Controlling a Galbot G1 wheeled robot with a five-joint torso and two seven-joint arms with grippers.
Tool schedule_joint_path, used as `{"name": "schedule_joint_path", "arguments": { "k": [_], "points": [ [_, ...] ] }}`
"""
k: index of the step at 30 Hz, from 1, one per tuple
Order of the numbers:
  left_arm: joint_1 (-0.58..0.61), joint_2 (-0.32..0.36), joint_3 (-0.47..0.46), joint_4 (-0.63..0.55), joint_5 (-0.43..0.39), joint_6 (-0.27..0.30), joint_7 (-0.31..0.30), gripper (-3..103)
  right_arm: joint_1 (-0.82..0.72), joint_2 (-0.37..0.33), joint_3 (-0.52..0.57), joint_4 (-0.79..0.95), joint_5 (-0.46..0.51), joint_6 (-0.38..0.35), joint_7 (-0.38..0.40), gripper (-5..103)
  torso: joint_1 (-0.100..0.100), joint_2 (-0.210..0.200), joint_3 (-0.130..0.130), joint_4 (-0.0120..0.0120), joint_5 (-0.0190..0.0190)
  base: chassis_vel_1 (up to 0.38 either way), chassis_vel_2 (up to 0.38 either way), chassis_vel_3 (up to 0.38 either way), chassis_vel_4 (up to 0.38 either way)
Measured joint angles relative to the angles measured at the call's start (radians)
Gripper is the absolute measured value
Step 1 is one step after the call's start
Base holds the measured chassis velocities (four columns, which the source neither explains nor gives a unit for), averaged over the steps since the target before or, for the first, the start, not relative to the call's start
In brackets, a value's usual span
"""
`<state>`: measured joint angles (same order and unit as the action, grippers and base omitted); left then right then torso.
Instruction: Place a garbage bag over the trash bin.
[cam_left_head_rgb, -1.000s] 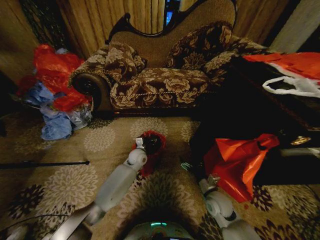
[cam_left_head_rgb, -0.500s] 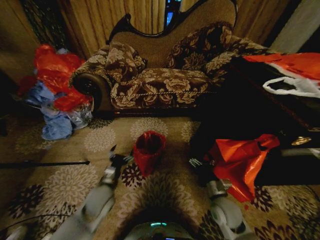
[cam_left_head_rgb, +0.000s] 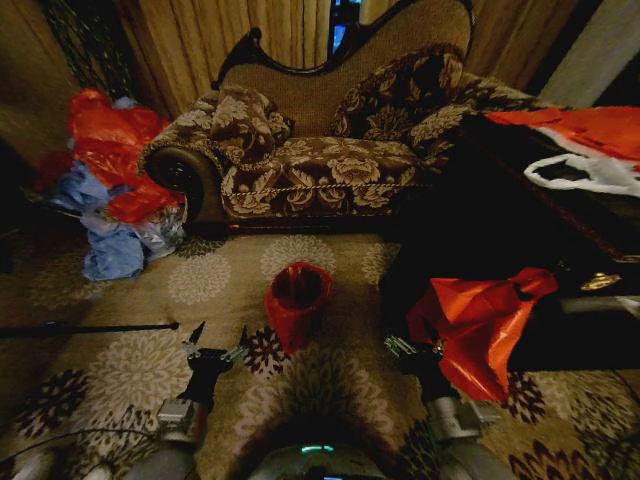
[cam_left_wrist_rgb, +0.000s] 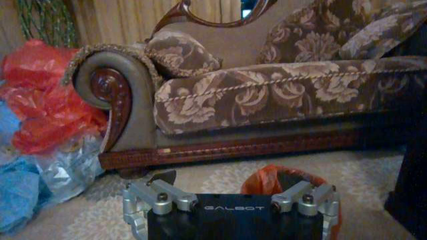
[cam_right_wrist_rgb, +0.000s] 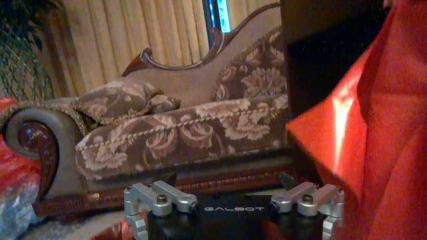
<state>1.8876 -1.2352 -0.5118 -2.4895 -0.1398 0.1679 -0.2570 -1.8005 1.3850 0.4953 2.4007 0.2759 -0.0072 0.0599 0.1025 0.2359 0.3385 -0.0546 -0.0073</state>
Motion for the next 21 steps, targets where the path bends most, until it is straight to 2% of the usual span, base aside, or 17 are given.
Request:
{"name": "schedule_joint_path", "arguments": {
  "k": [4,10,17,21],
  "points": [
    [-0.003,0.006,-0.003,-0.018,0.026,0.01,-0.001,100,-0.013,0.001,0.006,0.026,0.0,-0.007,0.001,100,0.0,0.0,0.0,0.0,-0.0001,0.0,0.0,0.0,0.0],
    [0.016,0.029,-0.082,-0.021,0.029,0.007,0.032,100,-0.021,-0.002,0.034,0.045,0.008,-0.02,0.004,100,0.0,0.0,0.0,0.0001,-0.0001,0.0,0.0,0.0,0.0],
    [0.064,0.059,-0.271,-0.017,-0.154,-0.027,0.144,100,0.007,-0.04,0.103,0.014,0.078,-0.046,-0.001,100,0.0,0.0,0.0,0.0001,-0.0001,0.0,0.0,0.0,0.0],
    [0.083,0.055,-0.298,-0.015,-0.17,-0.048,0.149,100,0.019,-0.048,0.109,-0.004,0.09,-0.048,-0.002,100,0.0,0.0,0.0,0.0003,0.0001,0.0,0.0,0.0,0.0]
  ]
}}
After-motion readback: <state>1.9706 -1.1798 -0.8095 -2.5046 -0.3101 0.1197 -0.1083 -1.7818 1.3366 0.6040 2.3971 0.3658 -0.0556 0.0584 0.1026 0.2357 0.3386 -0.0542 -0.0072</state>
